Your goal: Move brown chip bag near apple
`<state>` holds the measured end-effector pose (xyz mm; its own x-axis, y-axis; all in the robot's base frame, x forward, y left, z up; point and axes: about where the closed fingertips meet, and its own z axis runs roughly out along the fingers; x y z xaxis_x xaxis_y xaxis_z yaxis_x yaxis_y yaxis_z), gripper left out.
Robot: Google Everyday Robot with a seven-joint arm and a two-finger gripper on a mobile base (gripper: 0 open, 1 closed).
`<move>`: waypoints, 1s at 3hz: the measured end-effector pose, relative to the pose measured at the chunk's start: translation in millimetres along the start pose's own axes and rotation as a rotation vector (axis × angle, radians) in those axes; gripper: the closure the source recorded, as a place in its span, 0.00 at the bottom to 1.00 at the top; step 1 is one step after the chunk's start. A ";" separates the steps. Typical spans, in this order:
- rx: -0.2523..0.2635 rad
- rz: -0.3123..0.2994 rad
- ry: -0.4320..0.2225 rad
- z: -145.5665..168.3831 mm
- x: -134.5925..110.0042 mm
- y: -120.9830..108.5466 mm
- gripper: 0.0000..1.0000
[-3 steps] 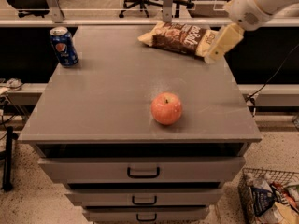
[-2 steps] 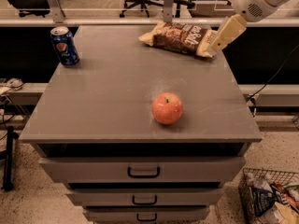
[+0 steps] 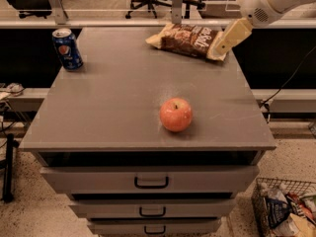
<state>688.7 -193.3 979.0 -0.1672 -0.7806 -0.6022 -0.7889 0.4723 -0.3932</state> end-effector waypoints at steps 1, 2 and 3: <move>0.028 0.117 -0.094 42.8 -6.2 -17.4 0.00; 0.050 0.195 -0.133 84.0 -6.1 -31.3 0.00; 0.060 0.220 -0.127 118.3 -3.7 -37.5 0.00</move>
Offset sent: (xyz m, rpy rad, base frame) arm 0.1181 0.0323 -0.0662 0.2937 -0.0342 -0.1845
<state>788.8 -159.7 913.8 -0.2525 -0.6004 -0.7588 -0.7045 0.6517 -0.2812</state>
